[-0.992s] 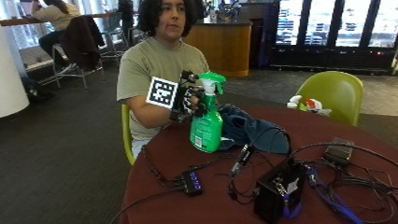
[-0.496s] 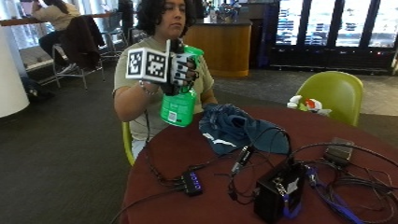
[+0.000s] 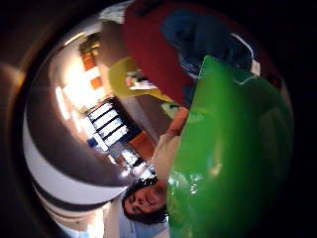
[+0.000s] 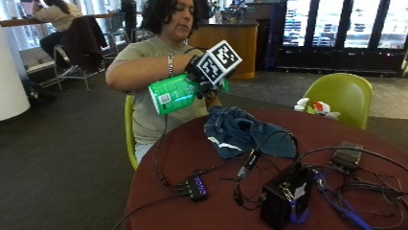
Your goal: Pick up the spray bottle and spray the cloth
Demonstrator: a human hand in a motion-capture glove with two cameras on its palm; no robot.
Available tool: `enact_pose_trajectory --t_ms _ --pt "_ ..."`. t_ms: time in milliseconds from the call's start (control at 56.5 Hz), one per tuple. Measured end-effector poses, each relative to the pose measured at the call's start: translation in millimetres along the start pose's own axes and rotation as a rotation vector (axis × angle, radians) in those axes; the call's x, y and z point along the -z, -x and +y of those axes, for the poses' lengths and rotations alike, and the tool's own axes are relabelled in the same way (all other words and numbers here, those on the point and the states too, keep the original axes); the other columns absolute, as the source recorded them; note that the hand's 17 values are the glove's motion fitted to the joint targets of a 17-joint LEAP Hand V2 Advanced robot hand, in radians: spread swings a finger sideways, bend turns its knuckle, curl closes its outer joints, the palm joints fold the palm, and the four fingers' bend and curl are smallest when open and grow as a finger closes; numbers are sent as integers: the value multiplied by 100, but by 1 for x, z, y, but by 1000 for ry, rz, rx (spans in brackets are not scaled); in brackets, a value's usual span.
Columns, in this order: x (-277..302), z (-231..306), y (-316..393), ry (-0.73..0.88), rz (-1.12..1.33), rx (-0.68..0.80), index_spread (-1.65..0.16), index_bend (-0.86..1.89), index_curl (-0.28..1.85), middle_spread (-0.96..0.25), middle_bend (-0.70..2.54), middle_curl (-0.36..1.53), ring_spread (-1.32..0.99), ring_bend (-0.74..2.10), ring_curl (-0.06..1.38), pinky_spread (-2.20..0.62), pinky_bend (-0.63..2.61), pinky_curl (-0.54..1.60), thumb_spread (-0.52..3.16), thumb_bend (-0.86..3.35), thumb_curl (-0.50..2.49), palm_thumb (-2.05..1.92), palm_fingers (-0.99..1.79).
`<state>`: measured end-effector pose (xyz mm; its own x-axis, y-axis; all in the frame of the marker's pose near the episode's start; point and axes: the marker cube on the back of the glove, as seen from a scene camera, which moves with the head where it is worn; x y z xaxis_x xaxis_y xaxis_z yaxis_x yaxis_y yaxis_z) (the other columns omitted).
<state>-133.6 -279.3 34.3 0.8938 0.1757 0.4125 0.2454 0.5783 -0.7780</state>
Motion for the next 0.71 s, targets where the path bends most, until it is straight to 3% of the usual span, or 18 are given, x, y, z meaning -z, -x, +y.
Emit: enact_pose_trajectory --t_ms 195,354,531,708 --pt "-38 -59 2 165 181 -186 -24 27 55 -18 58 54 -14 59 47 -14 40 41 56 -2 69 105 129" --pt "-53 -78 0 259 186 -220 -24 27 56 -17 58 54 -14 58 47 -13 38 41 57 -2 70 105 127" --pt "-29 -54 37 156 144 -43 -25 25 57 -17 57 54 -14 58 47 -11 36 41 59 -2 72 106 127" --pt "22 -15 97 -122 48 258 -25 24 58 -17 56 54 -13 57 47 -12 35 41 61 -2 72 106 127"
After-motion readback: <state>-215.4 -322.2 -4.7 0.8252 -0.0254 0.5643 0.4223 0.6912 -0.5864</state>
